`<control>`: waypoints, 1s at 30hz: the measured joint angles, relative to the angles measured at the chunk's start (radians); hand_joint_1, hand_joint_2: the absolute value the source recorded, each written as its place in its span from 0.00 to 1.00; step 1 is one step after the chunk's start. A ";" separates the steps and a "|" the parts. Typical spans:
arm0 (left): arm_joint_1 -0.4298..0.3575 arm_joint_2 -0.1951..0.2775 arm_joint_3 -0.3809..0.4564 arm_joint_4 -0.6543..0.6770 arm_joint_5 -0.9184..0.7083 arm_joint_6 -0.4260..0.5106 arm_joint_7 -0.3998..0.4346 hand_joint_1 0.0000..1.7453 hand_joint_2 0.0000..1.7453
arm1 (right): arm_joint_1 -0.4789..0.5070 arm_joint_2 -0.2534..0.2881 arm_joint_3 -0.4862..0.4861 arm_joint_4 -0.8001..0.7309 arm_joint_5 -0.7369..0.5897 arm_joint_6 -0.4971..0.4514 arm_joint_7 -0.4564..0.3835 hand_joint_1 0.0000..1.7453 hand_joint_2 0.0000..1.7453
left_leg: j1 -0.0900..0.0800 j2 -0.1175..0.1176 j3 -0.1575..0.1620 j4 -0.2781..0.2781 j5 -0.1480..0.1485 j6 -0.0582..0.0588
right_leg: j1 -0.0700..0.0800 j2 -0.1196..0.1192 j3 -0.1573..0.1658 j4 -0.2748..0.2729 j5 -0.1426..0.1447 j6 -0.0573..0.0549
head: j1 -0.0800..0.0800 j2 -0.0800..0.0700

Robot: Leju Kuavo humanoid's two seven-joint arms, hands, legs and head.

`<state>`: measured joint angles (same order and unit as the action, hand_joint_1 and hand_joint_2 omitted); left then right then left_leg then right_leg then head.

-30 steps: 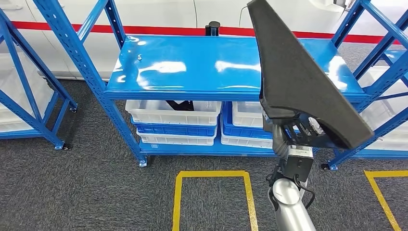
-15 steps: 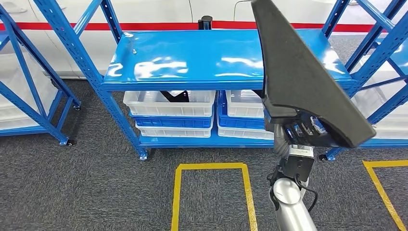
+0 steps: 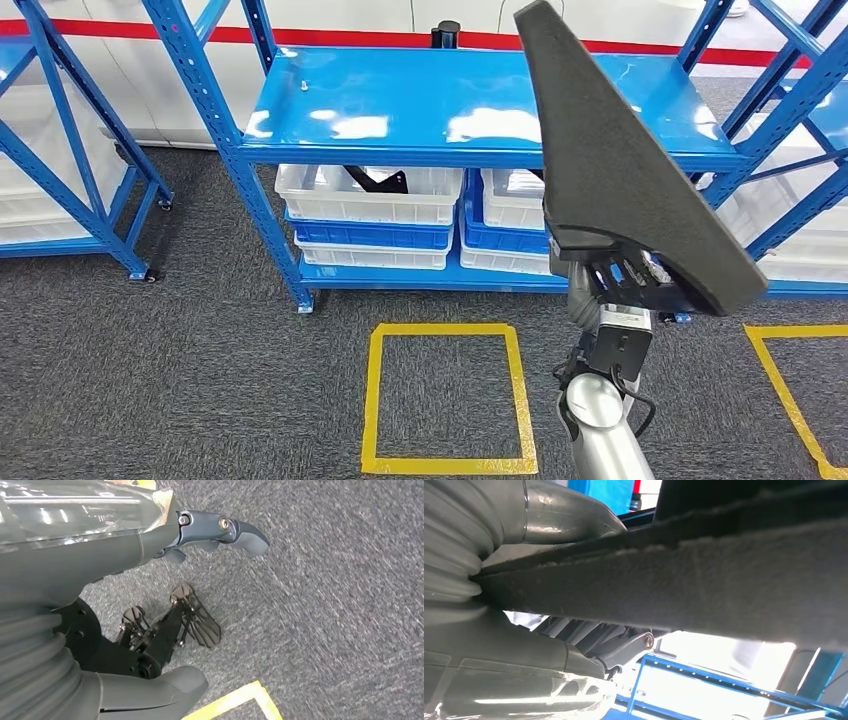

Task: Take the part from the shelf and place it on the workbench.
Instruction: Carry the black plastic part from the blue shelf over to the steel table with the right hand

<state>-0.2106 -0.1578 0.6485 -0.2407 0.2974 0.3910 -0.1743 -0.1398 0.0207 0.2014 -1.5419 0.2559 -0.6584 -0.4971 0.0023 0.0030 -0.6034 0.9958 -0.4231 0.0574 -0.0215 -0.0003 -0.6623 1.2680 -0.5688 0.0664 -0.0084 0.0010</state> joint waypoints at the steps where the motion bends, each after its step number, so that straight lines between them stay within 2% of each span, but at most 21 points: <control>1: 0.000 0.000 0.000 0.000 0.000 0.000 0.000 0.00 1.00 | 0.000 0.000 0.000 0.000 0.000 0.000 0.000 0.99 1.00 | 0.000 0.000 -0.008 0.001 0.007 -0.002 | 0.000 0.000 0.047 -0.064 0.022 0.005 | 0.000 0.000; 3: 0.000 0.000 0.000 0.000 0.001 0.000 0.000 0.00 1.00 | -0.002 0.001 0.001 0.000 0.000 0.000 0.000 0.99 1.00 | -0.003 -0.001 -0.019 0.002 0.021 -0.011 | 0.004 0.000 0.149 -0.218 0.046 0.003 | -0.001 0.000; 4: 0.000 0.000 0.000 0.000 0.001 0.000 0.000 0.00 1.00 | -0.004 0.001 0.001 0.000 0.001 0.000 0.000 0.99 1.00 | -0.004 -0.001 -0.022 0.003 0.027 -0.016 | 0.008 0.001 0.178 -0.267 0.048 -0.003 | -0.001 0.000; 5: 0.000 0.000 0.000 0.000 0.002 0.000 0.000 0.00 1.00 | -0.005 0.002 0.001 0.000 0.001 0.000 0.000 0.99 1.00 | -0.006 -0.001 -0.024 0.003 0.034 -0.021 | 0.012 0.001 0.189 -0.288 0.046 -0.008 | -0.001 0.000; 6: 0.000 0.000 0.000 0.000 0.002 0.000 0.000 0.00 1.00 | -0.005 0.002 0.001 0.001 0.001 -0.001 0.000 0.99 1.00 | -0.007 -0.001 -0.025 0.003 0.040 -0.027 | 0.014 0.001 0.186 -0.291 0.049 -0.014 | -0.002 0.000; 7: 0.000 0.000 0.000 0.000 0.002 0.000 0.000 0.00 1.00 | -0.005 0.003 0.001 0.001 0.001 -0.001 0.000 0.99 1.00 | -0.005 -0.002 -0.027 0.004 0.041 -0.031 | 0.009 0.001 0.180 -0.292 0.054 -0.021 | -0.002 0.000; 8: 0.000 0.001 0.000 0.000 0.003 0.001 0.000 0.00 1.00 | -0.006 0.004 0.001 0.001 0.001 -0.001 0.000 0.99 1.00 | -0.003 -0.003 -0.033 0.013 0.030 -0.037 | 0.004 0.000 0.175 -0.292 0.061 -0.031 | -0.002 0.000; 9: 0.000 0.002 0.000 0.000 0.003 0.001 0.000 0.00 1.00 | -0.007 0.006 0.000 0.001 0.001 -0.001 0.000 0.99 1.00 | -0.001 -0.004 -0.043 0.037 0.002 -0.042 | 0.000 -0.001 0.170 -0.293 0.070 -0.043 | -0.002 0.000; 11: 0.001 0.003 0.000 0.000 0.003 0.001 0.000 0.00 1.00 | -0.009 0.009 0.000 0.001 0.001 -0.001 0.000 0.99 1.00 | 0.002 -0.006 -0.082 0.148 -0.091 -0.054 | -0.003 -0.003 0.153 -0.293 0.088 -0.058 | -0.003 0.000; 12: 0.001 0.003 0.000 0.000 0.003 0.001 0.000 0.00 1.00 | -0.008 0.010 0.000 0.001 0.001 -0.001 0.000 0.99 1.00 | 0.004 -0.006 -0.104 0.219 -0.132 -0.059 | -0.002 -0.003 0.141 -0.291 0.097 -0.059 | -0.004 0.000; 13: 0.001 0.003 0.000 0.000 0.003 0.001 0.000 0.00 1.00 | -0.008 0.011 0.000 0.002 0.001 -0.001 0.000 0.99 1.00 | 0.006 -0.006 -0.117 0.276 -0.154 -0.063 | -0.002 -0.003 0.129 -0.289 0.105 -0.058 | -0.004 0.000; 14: 0.001 0.003 0.000 0.000 0.004 0.001 0.000 0.00 1.00 | -0.008 0.012 0.000 0.003 0.001 -0.001 0.000 0.99 1.00 | 0.008 -0.006 -0.114 0.300 -0.156 -0.066 | -0.001 -0.003 0.118 -0.287 0.112 -0.056 | -0.004 0.000; 15: 0.001 0.003 0.000 0.000 0.005 0.001 0.000 0.00 1.00 | -0.007 0.012 0.000 0.004 0.002 -0.001 0.000 0.99 1.00 | 0.011 -0.005 -0.091 0.283 -0.139 -0.067 | -0.002 -0.003 0.108 -0.283 0.117 -0.053 | -0.004 0.000; 16: 0.001 0.003 0.000 0.000 0.007 0.002 0.000 0.00 1.00 | -0.008 0.012 0.000 0.005 0.002 -0.001 0.000 0.99 1.00 | 0.013 -0.005 -0.049 0.229 -0.114 -0.068 | -0.003 -0.003 0.100 -0.280 0.121 -0.049 | -0.004 0.000; 18: -0.001 0.004 0.000 0.000 0.009 0.004 -0.001 0.00 1.00 | -0.010 0.012 0.000 0.006 0.002 -0.001 0.000 0.99 1.00 | 0.015 -0.007 0.046 0.087 -0.084 -0.065 | -0.003 -0.003 0.087 -0.269 0.127 -0.041 | -0.004 0.000; 20: -0.002 0.004 -0.001 0.000 0.011 0.006 -0.002 0.00 1.00 | -0.014 0.014 -0.001 0.007 0.003 -0.001 0.000 0.99 1.00 | 0.010 -0.010 0.085 0.017 -0.082 -0.057 | 0.001 -0.003 0.076 -0.262 0.135 -0.029 | -0.003 0.000; 22: -0.003 0.004 -0.001 0.000 0.012 0.008 -0.002 0.00 1.00 | -0.016 0.016 -0.001 0.010 0.004 -0.001 0.000 0.99 1.00 | 0.006 -0.010 0.077 0.011 -0.073 -0.040 | 0.002 -0.003 0.068 -0.263 0.145 -0.012 | -0.002 0.000; 24: -0.004 0.004 -0.001 0.000 0.013 0.009 -0.003 0.00 1.00 | -0.016 0.017 -0.001 0.011 0.005 -0.001 0.000 0.99 1.00 | 0.007 -0.007 0.064 0.005 -0.056 -0.019 | 0.001 -0.002 0.049 -0.241 0.126 -0.005 | -0.001 0.000; 26: -0.005 0.004 -0.002 0.000 0.014 0.009 -0.003 0.00 1.00 | -0.017 0.017 0.000 0.014 0.005 -0.001 0.000 0.99 1.00 | 0.007 -0.004 0.043 0.003 -0.037 -0.005 | 0.000 -0.002 0.007 -0.142 0.056 -0.012 | -0.001 0.000; 28: -0.005 0.004 -0.003 0.000 0.014 0.009 -0.003 0.00 1.00 | -0.016 0.017 0.000 0.016 0.005 -0.001 0.000 0.99 1.00 | 0.005 -0.003 0.022 0.003 -0.022 -0.001 | 0.001 -0.002 -0.032 -0.020 -0.009 -0.016 | -0.001 0.000; 30: -0.004 0.004 -0.004 0.000 0.016 0.009 -0.003 0.00 1.00 | -0.016 0.017 0.000 0.020 0.005 -0.001 -0.001 0.99 1.00 | 0.004 -0.002 0.005 0.004 -0.009 -0.002 | 0.001 -0.001 -0.037 0.033 -0.022 -0.007 | 0.000 0.000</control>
<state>-0.2150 -0.1542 0.6441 -0.2411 0.3133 0.4005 -0.1778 -0.1553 0.0372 0.2014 -1.5220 0.2605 -0.6596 -0.4976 0.0065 0.0008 -0.5983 1.0000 -0.4323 0.0554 -0.0208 -0.0017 -0.6988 1.3009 -0.5908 0.0596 -0.0089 0.0011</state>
